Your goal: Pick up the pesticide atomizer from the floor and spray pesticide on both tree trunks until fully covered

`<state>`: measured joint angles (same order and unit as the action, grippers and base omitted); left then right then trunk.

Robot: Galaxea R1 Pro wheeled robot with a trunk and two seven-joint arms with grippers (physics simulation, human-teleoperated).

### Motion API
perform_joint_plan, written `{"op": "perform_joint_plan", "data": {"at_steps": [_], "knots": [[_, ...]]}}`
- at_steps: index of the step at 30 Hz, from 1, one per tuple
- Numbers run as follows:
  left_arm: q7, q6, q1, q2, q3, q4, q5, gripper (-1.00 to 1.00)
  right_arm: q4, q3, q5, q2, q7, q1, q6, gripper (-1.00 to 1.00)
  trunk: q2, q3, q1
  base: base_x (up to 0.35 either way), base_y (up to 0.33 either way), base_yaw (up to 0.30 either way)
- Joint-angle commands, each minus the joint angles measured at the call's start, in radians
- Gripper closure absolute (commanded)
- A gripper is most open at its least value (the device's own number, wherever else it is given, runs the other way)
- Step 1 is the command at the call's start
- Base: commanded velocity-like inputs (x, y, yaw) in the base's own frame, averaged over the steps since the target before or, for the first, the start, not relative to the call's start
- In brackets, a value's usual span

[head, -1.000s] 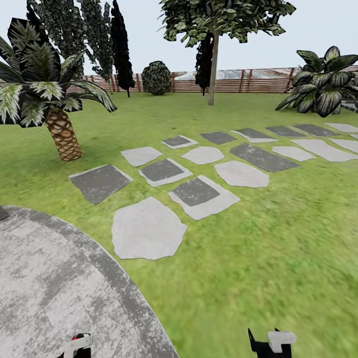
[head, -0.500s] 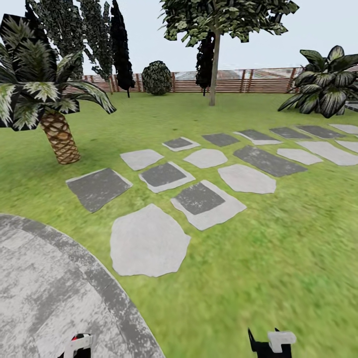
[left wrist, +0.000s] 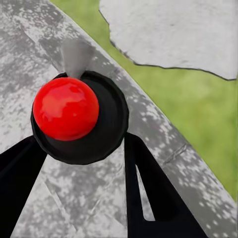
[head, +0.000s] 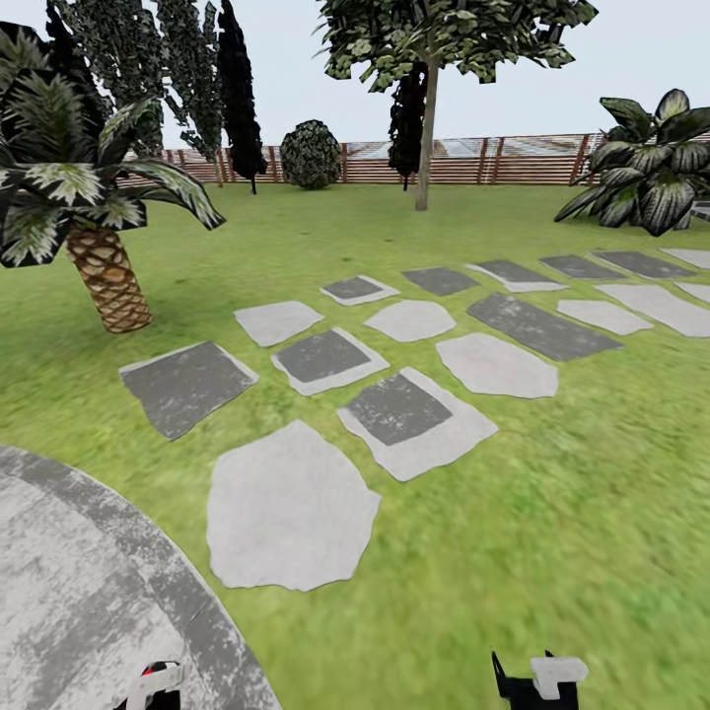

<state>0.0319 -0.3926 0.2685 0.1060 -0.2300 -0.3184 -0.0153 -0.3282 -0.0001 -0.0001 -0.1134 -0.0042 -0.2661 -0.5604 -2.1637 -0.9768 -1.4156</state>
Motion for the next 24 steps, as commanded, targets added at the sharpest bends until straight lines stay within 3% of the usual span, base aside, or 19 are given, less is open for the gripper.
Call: {"op": "perform_joint_plan", "data": {"at_steps": [1, 24], "knots": [[0.003, -0.003, 0.001, 0.0, -0.003, 0.001, -0.002, 1.0, 0.001, 0.0, 0.0, 0.0, 0.0, -0.001, -0.003, -1.0, 0.0, -0.001, 0.0, 0.337, 0.0, 0.0], [0.003, -0.003, 0.001, 0.0, -0.003, 0.001, 0.0, 1.0, 0.0, 0.0, -0.001, 0.0, 0.0, -0.001, -0.005, -1.0, 0.0, -0.001, 0.0, 0.337, 0.0, 0.0]]}}
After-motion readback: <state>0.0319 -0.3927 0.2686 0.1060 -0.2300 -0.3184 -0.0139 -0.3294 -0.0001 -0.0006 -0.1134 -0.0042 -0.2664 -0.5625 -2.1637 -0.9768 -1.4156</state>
